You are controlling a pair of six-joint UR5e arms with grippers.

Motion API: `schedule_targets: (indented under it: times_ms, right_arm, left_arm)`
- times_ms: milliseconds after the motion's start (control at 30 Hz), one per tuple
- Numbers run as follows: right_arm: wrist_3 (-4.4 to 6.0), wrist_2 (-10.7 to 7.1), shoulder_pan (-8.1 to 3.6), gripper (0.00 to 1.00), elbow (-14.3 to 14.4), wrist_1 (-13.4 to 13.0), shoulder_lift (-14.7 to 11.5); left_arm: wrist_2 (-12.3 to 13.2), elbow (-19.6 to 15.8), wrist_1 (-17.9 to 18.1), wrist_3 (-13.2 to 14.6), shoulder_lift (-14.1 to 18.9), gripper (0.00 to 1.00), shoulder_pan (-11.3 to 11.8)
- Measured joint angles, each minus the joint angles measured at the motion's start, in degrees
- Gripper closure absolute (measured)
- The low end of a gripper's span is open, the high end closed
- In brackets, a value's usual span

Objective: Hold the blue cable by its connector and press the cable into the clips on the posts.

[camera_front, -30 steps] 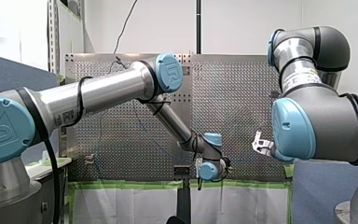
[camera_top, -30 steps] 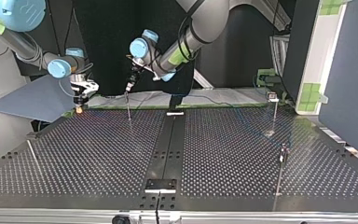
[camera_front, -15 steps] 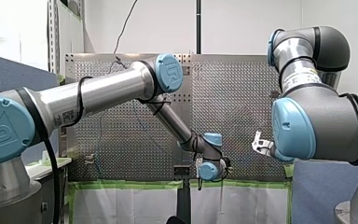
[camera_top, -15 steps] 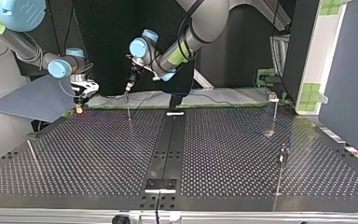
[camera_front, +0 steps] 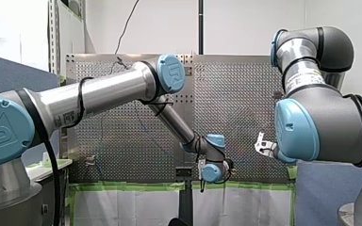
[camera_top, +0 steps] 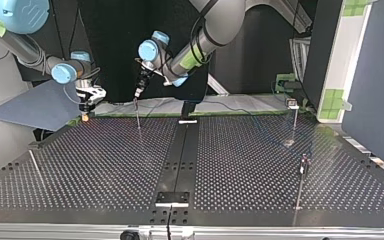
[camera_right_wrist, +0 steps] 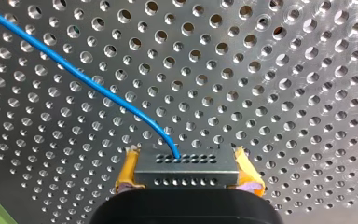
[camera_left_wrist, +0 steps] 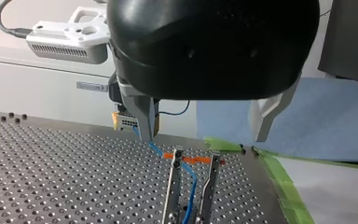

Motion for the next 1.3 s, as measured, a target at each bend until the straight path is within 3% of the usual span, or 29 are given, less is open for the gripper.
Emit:
schedule_targets:
  times_ms: [500,1300]
  right_arm:
    - [0.05,0.00,-0.01,1.00,0.0,0.0,0.0]
    - [0.06,0.00,0.00,1.00,0.0,0.0,0.0]
  left_arm:
    - [-1.2,0.1,-1.6,2.8,0.0,0.00,-0.1]
    - [-1.3,0.1,-1.7,3.1,0.0,0.00,-0.1]
